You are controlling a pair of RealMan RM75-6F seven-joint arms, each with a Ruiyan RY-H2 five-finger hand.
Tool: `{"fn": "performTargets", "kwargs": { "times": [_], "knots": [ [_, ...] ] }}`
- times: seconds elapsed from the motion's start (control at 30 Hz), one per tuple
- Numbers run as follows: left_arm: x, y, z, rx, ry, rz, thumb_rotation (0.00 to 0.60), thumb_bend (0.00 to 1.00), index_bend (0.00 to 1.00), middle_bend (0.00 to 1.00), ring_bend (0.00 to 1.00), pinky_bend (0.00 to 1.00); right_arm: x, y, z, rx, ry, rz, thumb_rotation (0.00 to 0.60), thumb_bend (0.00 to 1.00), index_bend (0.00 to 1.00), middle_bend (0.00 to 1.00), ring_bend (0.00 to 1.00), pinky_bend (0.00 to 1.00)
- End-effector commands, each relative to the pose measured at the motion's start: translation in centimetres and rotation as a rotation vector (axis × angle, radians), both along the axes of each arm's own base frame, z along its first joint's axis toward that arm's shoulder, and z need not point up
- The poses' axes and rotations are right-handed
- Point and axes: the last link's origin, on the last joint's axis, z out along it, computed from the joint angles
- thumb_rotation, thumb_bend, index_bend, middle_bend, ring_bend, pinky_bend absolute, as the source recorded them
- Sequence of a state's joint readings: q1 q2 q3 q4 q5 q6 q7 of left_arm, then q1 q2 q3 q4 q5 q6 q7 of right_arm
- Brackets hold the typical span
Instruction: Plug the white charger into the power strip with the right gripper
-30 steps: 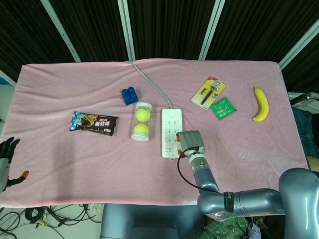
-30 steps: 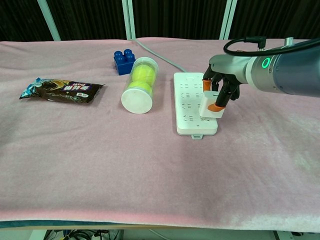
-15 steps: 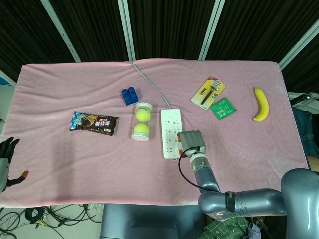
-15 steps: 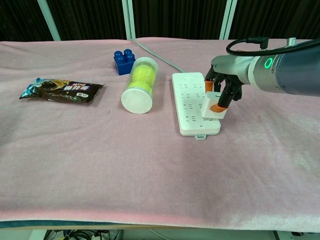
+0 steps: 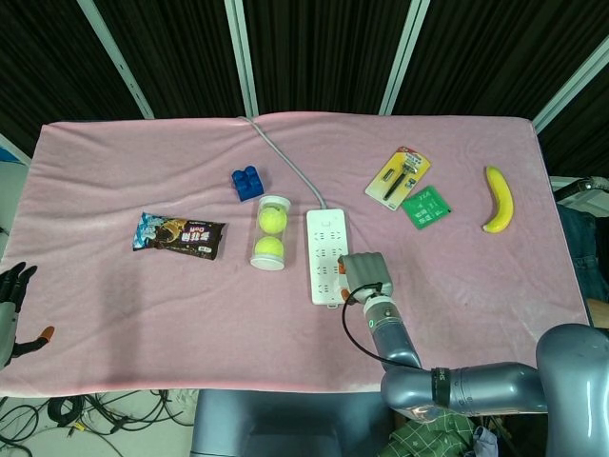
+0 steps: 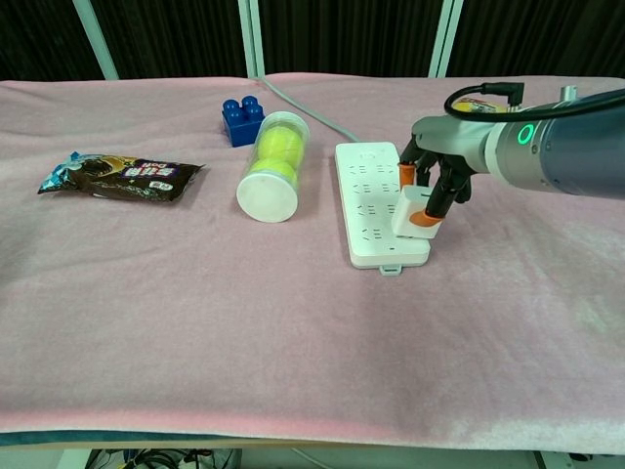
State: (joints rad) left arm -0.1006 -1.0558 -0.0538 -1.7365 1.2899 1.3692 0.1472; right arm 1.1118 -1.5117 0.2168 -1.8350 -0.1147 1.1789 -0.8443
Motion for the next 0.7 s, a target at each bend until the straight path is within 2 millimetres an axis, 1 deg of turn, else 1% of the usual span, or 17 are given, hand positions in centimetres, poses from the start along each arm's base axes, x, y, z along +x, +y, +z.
{"fn": "performTargets", "kwargs": {
  "times": [0.03, 0.7],
  "knots": [
    [0.0, 0.0, -0.01, 0.0, 0.001, 0.0, 0.6, 0.24, 0.0, 0.0, 0.0, 0.02, -0.12, 0.09, -0.09, 0.006, -0.008, 0.001, 0.6, 0.32, 0.77, 0.68, 0.69, 0.49],
    [-0.01, 0.01, -0.02, -0.002, 0.0, 0.008, 0.6, 0.24, 0.0, 0.0, 0.0, 0.03, -1.09, 0.87, -0.85, 0.055, -0.055, 0.059, 0.6, 0.32, 0.79, 0.69, 0.7, 0.49]
  ]
}}
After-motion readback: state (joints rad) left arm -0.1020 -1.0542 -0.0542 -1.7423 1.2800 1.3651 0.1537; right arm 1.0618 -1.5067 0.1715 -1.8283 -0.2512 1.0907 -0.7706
